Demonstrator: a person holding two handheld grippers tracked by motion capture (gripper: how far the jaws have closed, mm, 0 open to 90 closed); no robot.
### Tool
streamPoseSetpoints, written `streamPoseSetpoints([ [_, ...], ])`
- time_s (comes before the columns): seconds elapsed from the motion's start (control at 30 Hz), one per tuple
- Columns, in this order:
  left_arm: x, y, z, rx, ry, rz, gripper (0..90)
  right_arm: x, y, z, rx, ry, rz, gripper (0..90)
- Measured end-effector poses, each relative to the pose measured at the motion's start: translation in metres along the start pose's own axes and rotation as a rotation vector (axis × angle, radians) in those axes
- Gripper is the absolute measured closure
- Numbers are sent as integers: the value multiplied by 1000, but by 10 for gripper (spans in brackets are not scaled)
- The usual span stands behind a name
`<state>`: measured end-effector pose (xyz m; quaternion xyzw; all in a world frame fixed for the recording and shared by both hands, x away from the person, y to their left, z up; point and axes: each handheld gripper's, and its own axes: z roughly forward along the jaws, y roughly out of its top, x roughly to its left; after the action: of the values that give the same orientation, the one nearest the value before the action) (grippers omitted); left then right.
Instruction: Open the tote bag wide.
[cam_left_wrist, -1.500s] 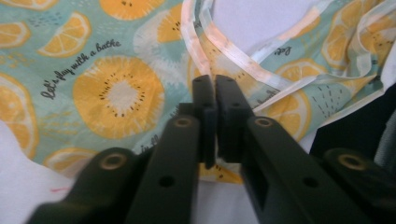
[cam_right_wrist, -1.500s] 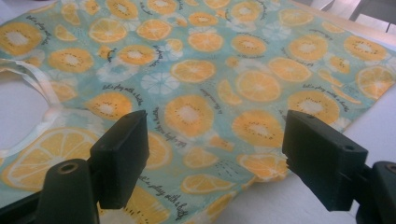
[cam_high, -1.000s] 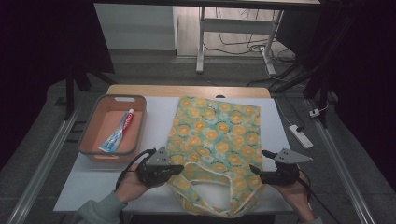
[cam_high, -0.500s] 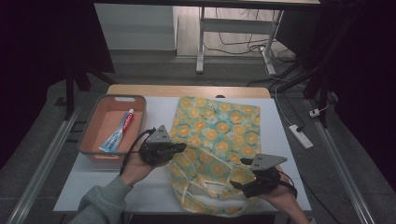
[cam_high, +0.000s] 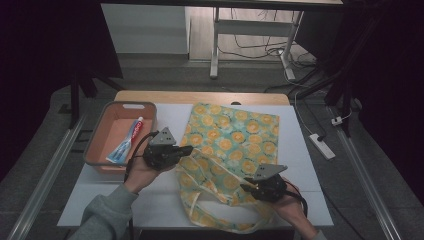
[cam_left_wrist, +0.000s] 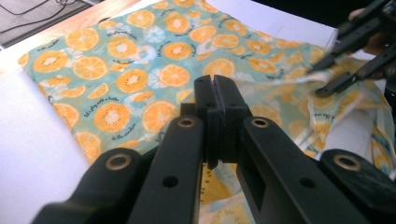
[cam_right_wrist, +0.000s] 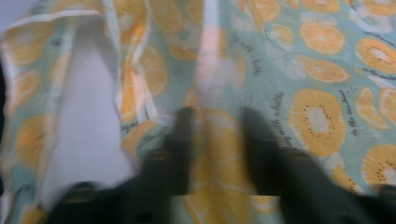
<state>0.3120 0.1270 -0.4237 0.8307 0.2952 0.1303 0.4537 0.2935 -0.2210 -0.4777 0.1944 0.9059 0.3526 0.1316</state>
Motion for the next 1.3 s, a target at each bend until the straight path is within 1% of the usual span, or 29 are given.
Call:
streamPoseSetpoints([
  [0.03, 0, 0, 0, -1, 1, 0, 886, 1, 1, -2, -14, 15, -4, 853],
  [0.07, 0, 0, -1, -4, 3, 0, 886, 3, 3, -5, -24, 25, -14, 872],
  [0.17, 1, 0, -2, -10, 8, -1, 886, 9, 12, -13, -70, 47, -42, 888],
  [0.2, 2, 0, -3, -14, 12, -1, 885, 9, 16, -17, -95, 53, -36, 889],
  [0.3, 9, 0, -3, -15, 38, -17, 885, -3, 26, -26, -175, 58, 7, 889],
  [0.37, 10, -1, -1, -11, 49, -19, 885, -15, 30, -29, -202, 35, 33, 888],
  [0.4, 14, -1, 3, 1, 71, -20, 884, -22, 32, -29, -209, 23, 51, 889],
  [0.43, 14, -1, 3, 1, 71, -20, 884, -30, 33, -29, -215, 8, 68, 888],
  [0.5, 21, -1, 13, 19, 98, -26, 883, -46, 35, -25, -214, -30, 99, 888],
  [0.53, 21, -1, 13, 19, 98, -26, 883, -46, 35, -25, -214, -30, 99, 888],
  [0.57, 23, 0, 18, 24, 103, -30, 882, -64, 33, -19, -222, -36, 157, 888],
  [0.6, 25, 0, 24, 33, 111, -32, 882, -64, 33, -19, -222, -36, 157, 888],
  [0.63, 26, 0, 29, 42, 117, -34, 880, -78, 30, -9, -210, -54, 203, 888],
  [0.67, 27, 0, 34, 48, 120, -34, 879, -82, 29, -5, -200, -63, 211, 889],
  [0.7, 29, 0, 44, 67, 121, -37, 878, -86, 27, 0, -185, -69, 220, 888],
  [0.73, 29, 0, 44, 67, 121, -37, 877, -89, 25, 4, -171, -76, 225, 889],
  [0.77, 30, 1, 52, 82, 119, -35, 877, -92, 22, 8, -153, -88, 232, 888],
  [0.8, 30, 1, 52, 82, 119, -35, 873, -92, 22, 8, -153, -88, 232, 888],
  [0.83, 30, 0, 56, 88, 117, -35, 865, -98, 17, 15, -123, -102, 248, 888],
  [0.9, 29, 0, 60, 99, 113, -32, 807, -103, 10, 19, -108, -106, 276, 888],
  [0.93, 28, 0, 60, 100, 110, -30, 807, -103, 10, 19, -108, -106, 276, 888],
  [0.97, 27, 0, 59, 98, 107, -26, 747, -106, 4, 22, -90, -107, 289, 888],
  [1.0, 25, 1, 56, 90, 100, -23, 716, -106, 2, 23, -83, -107, 295, 888],
  [1.03, 23, 2, 52, 77, 95, -20, 716, -106, 2, 23, -83, -107, 295, 888],
  [1.1, 15, 5, 42, 48, 89, 4, 600, -107, -1, 24, -71, -105, 301, 888],
  [1.13, 10, 7, 36, 39, 83, 19, 600, -107, -1, 24, -71, -105, 301, 888],
  [1.2, -3, 10, 27, 25, 66, 55, 537, -106, 0, 24, -72, -104, 299, 888],
  [1.27, -18, 13, 21, 19, 31, 94, 511, -106, 0, 24, -74, -104, 297, 888],
  [1.3, -28, 14, 20, 22, 0, 118, 488, -106, 0, 24, -73, -105, 297, 888],
])
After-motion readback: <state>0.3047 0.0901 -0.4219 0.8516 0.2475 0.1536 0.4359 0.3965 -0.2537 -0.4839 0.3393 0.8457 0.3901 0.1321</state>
